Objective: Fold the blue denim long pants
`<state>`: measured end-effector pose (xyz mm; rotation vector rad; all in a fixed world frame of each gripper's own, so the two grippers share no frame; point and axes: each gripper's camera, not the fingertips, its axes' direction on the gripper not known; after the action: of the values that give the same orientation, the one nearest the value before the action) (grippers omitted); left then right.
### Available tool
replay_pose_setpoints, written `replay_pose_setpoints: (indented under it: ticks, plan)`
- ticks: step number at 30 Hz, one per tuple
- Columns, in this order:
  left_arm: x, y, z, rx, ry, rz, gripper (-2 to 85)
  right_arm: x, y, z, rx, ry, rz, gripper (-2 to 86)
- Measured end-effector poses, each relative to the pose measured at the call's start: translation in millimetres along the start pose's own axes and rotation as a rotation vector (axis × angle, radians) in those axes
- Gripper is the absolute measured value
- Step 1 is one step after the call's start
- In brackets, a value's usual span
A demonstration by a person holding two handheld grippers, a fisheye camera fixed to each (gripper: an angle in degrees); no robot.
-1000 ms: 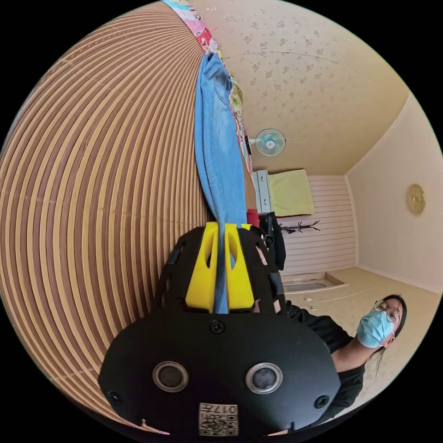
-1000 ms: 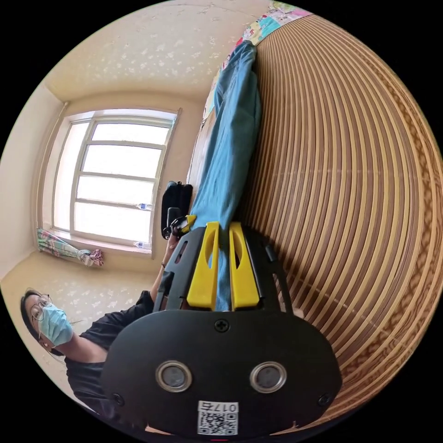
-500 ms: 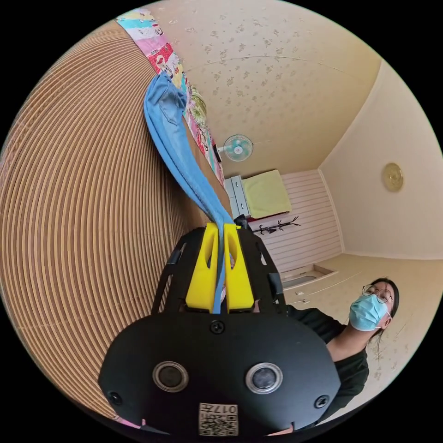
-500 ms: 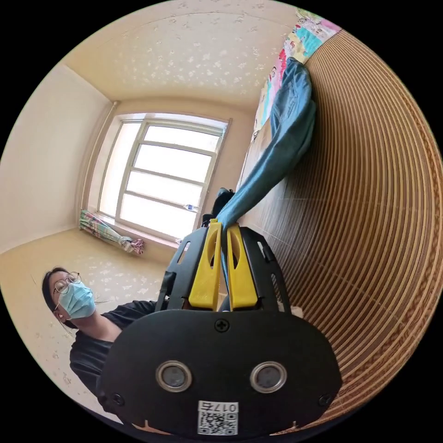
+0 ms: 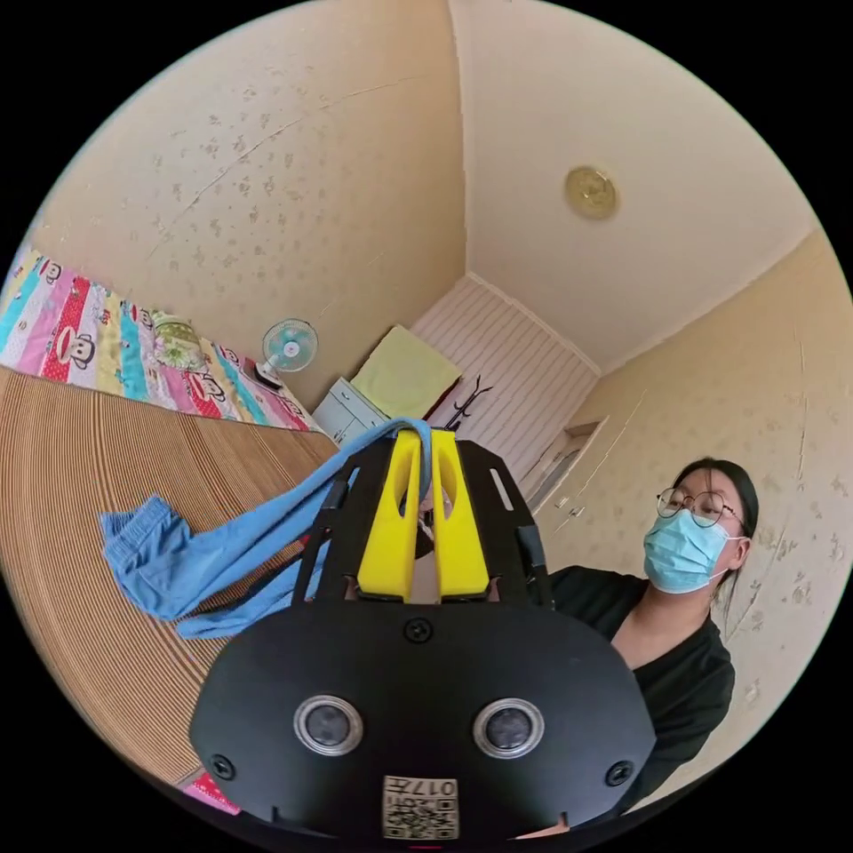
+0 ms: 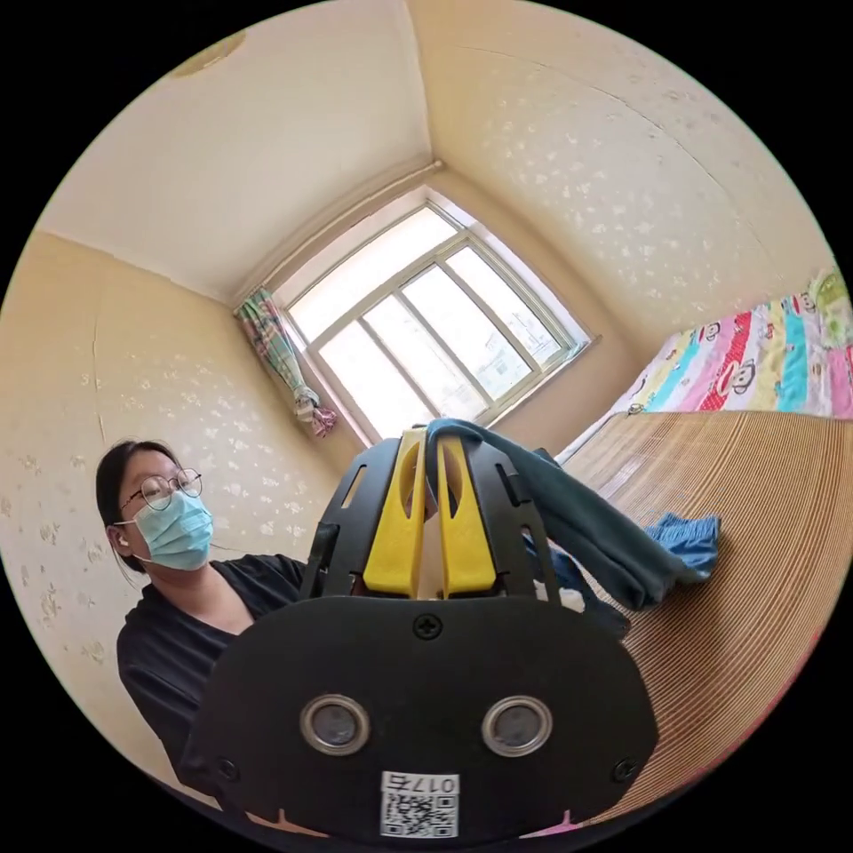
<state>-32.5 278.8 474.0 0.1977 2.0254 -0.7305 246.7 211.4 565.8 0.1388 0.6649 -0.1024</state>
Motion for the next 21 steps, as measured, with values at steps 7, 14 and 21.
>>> replay_pose_setpoints:
  ticks: [7, 14, 21]
  plan:
    - [95, -12, 24, 0.057, 0.034, 0.122, -0.7, -139, -63, -3, -0.023, 0.047, -0.174, 1.5]
    - [109, -16, 50, 0.099, 0.108, 0.116, -0.7, -197, -97, 1, 0.016, 0.090, -0.250, 1.5]
    - [-11, -49, 90, 0.033, -0.069, -0.090, -0.7, -124, -134, 15, 0.020, 0.347, -0.123, 1.4]
